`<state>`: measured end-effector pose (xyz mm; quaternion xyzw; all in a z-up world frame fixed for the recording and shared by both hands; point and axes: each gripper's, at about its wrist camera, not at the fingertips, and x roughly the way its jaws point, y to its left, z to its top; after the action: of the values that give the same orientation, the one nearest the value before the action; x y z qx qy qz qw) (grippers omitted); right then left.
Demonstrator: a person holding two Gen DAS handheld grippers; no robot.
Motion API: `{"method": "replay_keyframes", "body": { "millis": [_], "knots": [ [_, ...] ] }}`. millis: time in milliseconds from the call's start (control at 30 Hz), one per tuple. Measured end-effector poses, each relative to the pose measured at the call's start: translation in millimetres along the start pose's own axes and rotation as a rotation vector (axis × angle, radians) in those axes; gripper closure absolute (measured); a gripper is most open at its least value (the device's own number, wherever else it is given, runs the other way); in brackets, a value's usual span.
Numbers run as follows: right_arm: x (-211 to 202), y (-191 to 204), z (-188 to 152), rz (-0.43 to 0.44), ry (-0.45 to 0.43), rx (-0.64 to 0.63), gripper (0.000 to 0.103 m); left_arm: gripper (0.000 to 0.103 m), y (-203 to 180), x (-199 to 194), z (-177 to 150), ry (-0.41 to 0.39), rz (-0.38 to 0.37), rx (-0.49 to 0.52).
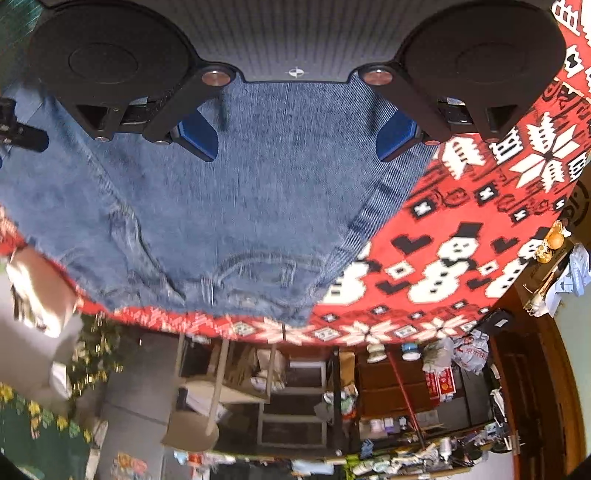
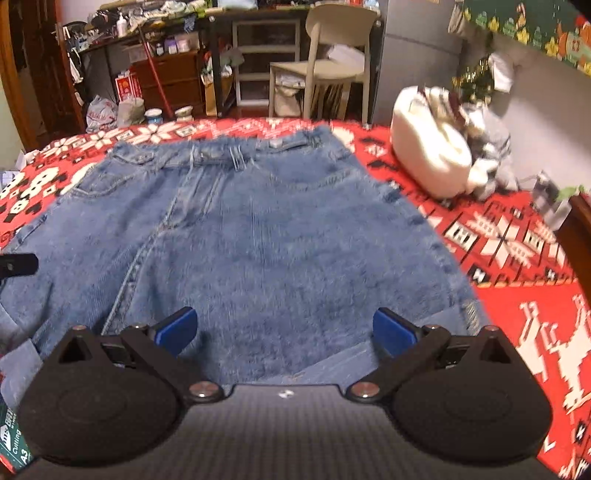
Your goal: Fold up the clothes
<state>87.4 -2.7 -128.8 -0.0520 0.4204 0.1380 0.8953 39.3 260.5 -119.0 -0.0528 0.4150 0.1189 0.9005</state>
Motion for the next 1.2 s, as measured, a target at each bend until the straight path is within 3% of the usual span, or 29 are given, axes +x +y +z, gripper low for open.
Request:
{"method": "replay_keyframes", "body": {
  "millis": [133, 300, 600, 967, 1200],
  "knots": [
    [13, -1, -3, 0.023, 0.043, 0.018, 0.001, 0.010, -5, 15, -4, 0.061, 0.015, 0.036],
    [18, 9, -4, -0.021, 0.040, -0.031, 0.001, 0.000, 4, 24, -5, 0.080, -0.011, -0.014],
    [18, 8, -8, -0.024, 0.019, -0.029, 0.001, 0.000, 3, 21, -14, 0.027, -0.002, -0.021],
    [20, 10, -2, -0.026, 0.076, -0.034, 0.001, 0.000, 4, 22, -12, 0.042, -0.007, -0.014],
    [17, 10, -9, -0.021, 0.044, -0.032, 0.001, 0.000, 4, 22, -12, 0.046, -0.009, -0.007]
  ]
}}
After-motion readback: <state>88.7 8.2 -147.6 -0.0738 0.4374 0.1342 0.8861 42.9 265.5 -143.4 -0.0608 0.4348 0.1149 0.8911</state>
